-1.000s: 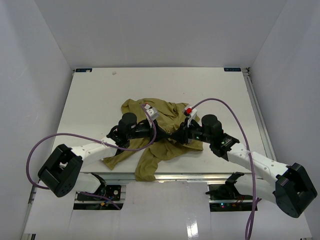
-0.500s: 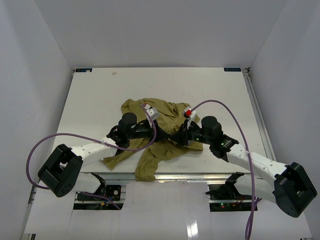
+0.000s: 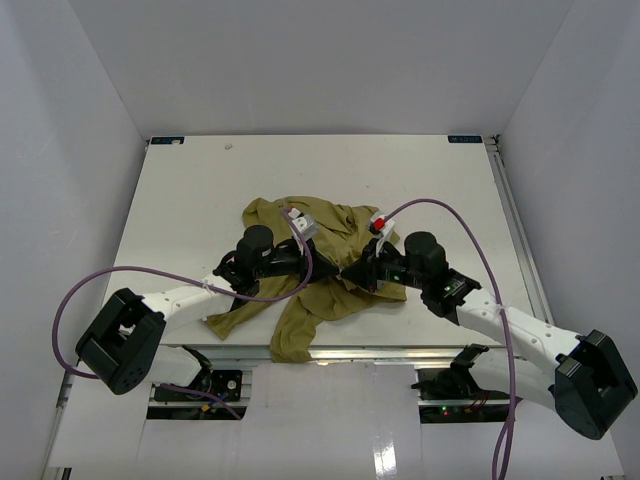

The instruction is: Zip up the jacket

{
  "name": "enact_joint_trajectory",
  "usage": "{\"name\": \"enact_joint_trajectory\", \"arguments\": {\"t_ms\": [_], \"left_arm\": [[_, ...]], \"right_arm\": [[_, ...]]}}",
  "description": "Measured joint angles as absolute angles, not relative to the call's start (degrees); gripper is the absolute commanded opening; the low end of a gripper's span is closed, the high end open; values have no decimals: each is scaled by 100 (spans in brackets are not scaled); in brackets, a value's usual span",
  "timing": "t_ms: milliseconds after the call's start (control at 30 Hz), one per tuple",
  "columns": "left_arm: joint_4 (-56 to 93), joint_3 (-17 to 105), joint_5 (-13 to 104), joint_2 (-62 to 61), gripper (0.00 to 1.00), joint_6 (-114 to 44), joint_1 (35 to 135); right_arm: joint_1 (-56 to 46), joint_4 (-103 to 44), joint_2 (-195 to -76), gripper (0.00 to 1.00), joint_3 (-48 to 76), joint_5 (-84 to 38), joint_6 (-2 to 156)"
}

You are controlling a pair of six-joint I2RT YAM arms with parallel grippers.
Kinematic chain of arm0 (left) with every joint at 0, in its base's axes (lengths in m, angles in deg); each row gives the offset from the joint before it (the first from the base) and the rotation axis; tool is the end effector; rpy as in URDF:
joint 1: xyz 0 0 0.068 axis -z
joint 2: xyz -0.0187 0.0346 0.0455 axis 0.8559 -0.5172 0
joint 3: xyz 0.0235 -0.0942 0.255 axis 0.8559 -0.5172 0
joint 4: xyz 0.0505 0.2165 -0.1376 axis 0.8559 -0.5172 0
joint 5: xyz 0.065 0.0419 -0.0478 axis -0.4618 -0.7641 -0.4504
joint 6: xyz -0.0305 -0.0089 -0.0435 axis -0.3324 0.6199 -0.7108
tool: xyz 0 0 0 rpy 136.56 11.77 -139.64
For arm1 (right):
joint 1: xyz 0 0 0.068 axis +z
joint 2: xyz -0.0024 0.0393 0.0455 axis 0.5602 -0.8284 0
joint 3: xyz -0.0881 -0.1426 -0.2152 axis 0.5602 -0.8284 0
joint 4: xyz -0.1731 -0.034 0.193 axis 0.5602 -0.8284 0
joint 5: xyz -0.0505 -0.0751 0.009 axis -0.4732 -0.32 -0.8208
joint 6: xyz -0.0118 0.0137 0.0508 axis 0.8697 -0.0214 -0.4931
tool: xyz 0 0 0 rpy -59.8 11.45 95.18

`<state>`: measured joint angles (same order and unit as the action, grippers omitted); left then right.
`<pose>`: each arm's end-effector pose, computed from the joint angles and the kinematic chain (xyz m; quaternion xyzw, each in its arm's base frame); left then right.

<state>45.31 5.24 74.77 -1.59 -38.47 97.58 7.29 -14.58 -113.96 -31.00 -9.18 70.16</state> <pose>0.2027 -0.1905 0.2213 0.3438 0.6925 -0.4910 0.4015 0.1665 0.1637 0.2492 -0.2951 0.7271 0.4070 0.4675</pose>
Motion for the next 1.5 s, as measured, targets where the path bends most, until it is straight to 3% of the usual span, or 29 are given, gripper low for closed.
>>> {"name": "enact_joint_trajectory", "arguments": {"t_ms": [1500], "left_arm": [[4533,535,7245,-294,0,-3692,9632]], "right_arm": [[758,-1268,-12399,8,-2176,-1264,6483]]}}
